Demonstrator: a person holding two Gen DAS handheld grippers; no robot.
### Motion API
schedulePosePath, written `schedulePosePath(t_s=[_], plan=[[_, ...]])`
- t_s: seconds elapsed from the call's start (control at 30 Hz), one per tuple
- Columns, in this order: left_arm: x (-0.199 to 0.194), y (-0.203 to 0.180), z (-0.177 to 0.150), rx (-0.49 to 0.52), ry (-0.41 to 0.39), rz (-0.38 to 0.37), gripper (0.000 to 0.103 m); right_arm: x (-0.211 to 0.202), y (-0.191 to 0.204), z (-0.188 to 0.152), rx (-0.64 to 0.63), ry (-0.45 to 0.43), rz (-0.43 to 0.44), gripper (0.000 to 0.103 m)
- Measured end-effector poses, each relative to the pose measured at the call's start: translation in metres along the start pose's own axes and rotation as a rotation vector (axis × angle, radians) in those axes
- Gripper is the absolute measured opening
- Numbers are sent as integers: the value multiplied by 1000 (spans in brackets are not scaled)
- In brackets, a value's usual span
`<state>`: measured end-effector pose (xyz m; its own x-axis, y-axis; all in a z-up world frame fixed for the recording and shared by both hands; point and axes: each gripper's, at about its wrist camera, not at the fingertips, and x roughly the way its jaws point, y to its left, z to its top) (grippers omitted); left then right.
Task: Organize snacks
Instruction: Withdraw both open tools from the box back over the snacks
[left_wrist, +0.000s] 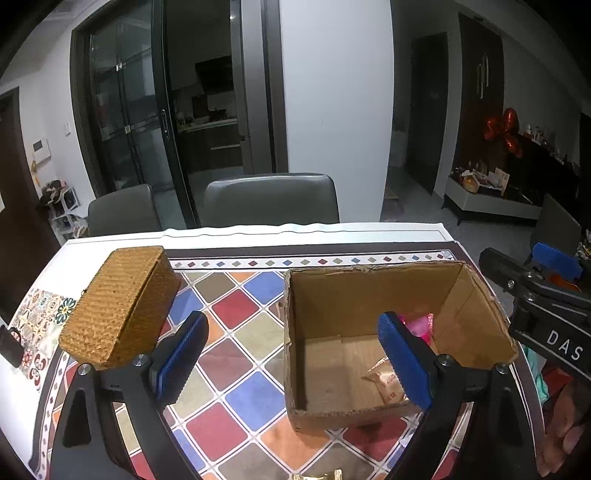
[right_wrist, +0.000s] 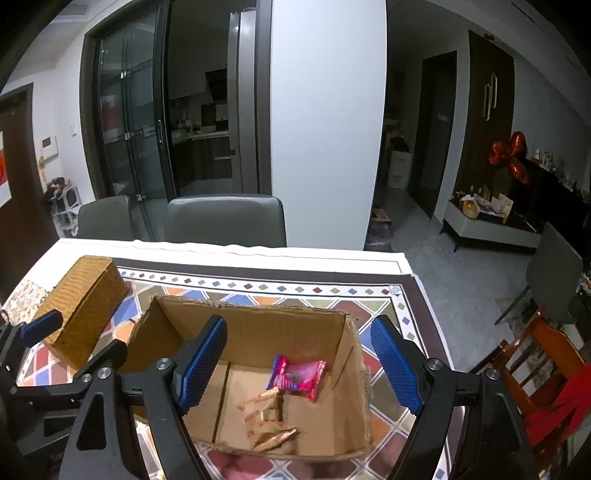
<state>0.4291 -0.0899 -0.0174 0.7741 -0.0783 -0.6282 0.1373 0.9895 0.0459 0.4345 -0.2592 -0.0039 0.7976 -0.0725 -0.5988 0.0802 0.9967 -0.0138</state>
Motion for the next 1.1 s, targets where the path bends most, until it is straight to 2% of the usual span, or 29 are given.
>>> schedulePosePath(t_s=[0.6, 0.97, 1.1], plan=[[-45, 0, -19, 0, -25, 28, 94, -53, -4, -21, 11, -44, -9, 81], [-71, -9, -36, 16, -40, 35, 94, -93, -8, -38, 10, -94, -50, 81], [-82, -13, -42, 19, -48, 32, 95, -105, -14, -45, 23, -108, -66, 86]])
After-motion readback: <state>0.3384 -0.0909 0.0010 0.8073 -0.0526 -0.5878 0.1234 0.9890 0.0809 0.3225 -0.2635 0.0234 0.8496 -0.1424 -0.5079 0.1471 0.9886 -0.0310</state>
